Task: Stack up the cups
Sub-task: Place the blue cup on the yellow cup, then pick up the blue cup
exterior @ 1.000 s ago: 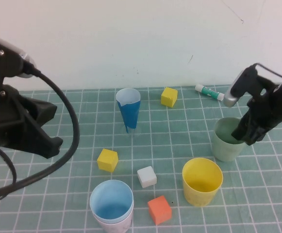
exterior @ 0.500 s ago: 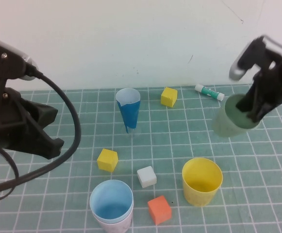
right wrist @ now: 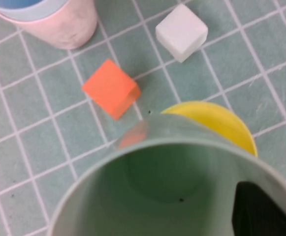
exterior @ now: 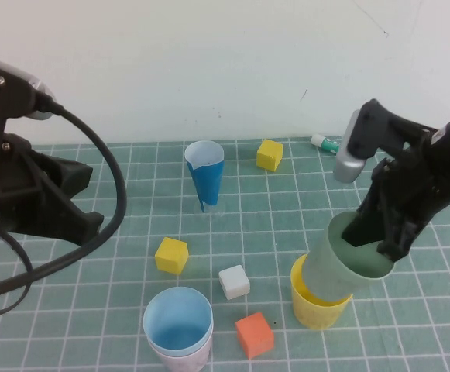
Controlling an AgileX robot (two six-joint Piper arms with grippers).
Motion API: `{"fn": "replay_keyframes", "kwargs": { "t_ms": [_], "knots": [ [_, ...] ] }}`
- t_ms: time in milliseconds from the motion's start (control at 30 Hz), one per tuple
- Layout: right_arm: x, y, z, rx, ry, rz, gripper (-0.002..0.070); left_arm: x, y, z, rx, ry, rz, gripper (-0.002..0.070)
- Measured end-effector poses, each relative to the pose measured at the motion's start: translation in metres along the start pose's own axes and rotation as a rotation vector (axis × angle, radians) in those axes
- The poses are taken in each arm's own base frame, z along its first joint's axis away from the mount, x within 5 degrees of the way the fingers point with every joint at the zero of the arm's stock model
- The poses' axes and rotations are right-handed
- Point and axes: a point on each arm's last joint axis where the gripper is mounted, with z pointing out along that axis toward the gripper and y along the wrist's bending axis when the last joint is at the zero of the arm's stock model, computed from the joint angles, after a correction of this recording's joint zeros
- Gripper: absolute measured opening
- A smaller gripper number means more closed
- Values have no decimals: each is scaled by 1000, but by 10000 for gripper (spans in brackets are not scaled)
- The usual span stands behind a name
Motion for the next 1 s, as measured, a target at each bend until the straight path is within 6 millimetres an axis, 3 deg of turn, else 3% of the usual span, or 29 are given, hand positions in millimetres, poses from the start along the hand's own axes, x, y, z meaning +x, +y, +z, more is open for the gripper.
{"fn": "replay_keyframes", "kwargs": {
  "t_ms": [167, 400, 700, 867, 1000],
  "knots": [
    [-2, -3, 8, 35, -10, -6, 20, 0, 0, 0, 1, 4, 0, 1],
    [6, -14, 34, 0, 46, 5, 38, 2, -2, 0, 20, 18, -25, 1],
    [6, -19, 50, -15, 31, 48, 321, 3, -7, 0, 70, 41, -92, 1],
    [3, -23, 54, 0, -17, 84, 376, 10, -8, 3, 85, 68, -109, 1],
    [9, -25, 72, -51, 18, 114, 380, 21, -10, 8, 95, 102, -122, 0]
  ]
}}
